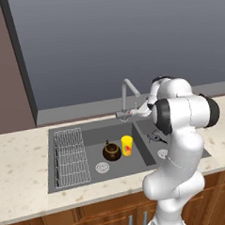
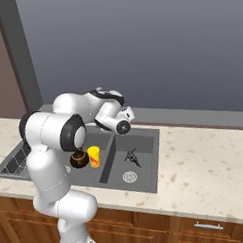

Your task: Pick the teapot and cup and place them in the sink. Then turn on the water.

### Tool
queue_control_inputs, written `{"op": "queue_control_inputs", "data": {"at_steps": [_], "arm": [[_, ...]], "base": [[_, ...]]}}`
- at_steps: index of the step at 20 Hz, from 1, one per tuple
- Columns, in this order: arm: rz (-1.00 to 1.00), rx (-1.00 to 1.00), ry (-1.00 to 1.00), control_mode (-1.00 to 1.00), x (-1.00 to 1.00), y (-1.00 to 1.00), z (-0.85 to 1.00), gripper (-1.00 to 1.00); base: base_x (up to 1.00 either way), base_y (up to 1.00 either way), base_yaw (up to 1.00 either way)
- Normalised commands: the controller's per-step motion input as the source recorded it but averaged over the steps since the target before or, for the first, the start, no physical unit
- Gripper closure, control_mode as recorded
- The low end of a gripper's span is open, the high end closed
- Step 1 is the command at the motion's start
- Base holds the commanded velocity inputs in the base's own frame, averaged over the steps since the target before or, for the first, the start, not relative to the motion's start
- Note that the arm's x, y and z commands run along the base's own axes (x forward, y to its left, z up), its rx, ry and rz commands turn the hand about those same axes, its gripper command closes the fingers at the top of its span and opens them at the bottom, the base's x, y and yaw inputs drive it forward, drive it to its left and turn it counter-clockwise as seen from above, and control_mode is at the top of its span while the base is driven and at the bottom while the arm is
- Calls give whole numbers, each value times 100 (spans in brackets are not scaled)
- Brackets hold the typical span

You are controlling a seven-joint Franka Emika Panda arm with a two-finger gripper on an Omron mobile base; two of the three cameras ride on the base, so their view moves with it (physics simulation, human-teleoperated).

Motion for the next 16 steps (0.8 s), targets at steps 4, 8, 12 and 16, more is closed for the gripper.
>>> {"op": "queue_control_inputs", "data": {"at_steps": [4, 8, 12, 16], "arm": [[0, 2, 0, -100, 38, 0, -31, -100], [0, 1, 0, -100, 45, 0, -34, -100], [0, 2, 0, -100, 53, 0, -26, -100], [0, 3, 0, -100, 56, -7, -14, -100]], "base": [[0, 0, 0], [0, 0, 0], [0, 0, 0], [0, 0, 0]]}}
